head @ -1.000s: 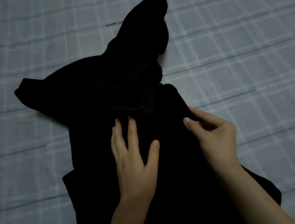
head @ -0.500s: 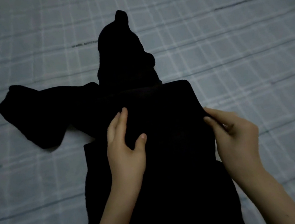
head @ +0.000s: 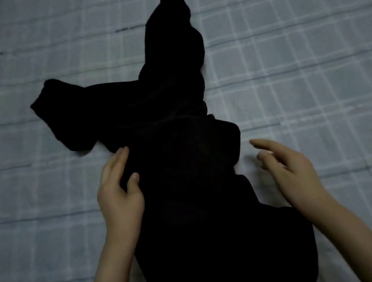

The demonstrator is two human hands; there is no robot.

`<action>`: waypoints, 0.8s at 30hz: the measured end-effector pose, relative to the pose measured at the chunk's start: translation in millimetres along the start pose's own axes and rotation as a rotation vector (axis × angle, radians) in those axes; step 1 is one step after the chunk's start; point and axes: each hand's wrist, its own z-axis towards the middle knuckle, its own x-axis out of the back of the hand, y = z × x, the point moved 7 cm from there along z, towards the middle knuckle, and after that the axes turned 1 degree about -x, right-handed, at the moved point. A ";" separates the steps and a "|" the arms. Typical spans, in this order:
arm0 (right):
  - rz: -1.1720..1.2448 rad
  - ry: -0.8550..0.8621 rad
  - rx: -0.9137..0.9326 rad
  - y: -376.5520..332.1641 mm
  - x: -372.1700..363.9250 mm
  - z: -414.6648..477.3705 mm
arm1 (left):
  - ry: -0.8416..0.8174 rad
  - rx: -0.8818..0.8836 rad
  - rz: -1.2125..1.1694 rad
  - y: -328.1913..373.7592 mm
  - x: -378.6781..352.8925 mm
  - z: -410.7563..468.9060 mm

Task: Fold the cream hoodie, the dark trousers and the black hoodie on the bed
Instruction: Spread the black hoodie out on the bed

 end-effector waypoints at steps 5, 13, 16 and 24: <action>0.043 -0.038 -0.085 16.0 -21.4 14.6 | 0.214 -0.034 0.131 -30.6 55.8 -7.3; 0.241 -0.214 -0.012 -22.3 -102.7 33.4 | 0.085 0.197 0.152 -48.3 51.3 -10.6; 0.390 -0.102 -0.050 -30.7 -99.0 32.1 | 0.052 -0.224 0.171 21.5 41.7 1.7; 0.221 0.602 0.354 -114.5 9.0 -17.8 | -0.284 -0.496 -0.113 86.7 -4.1 35.3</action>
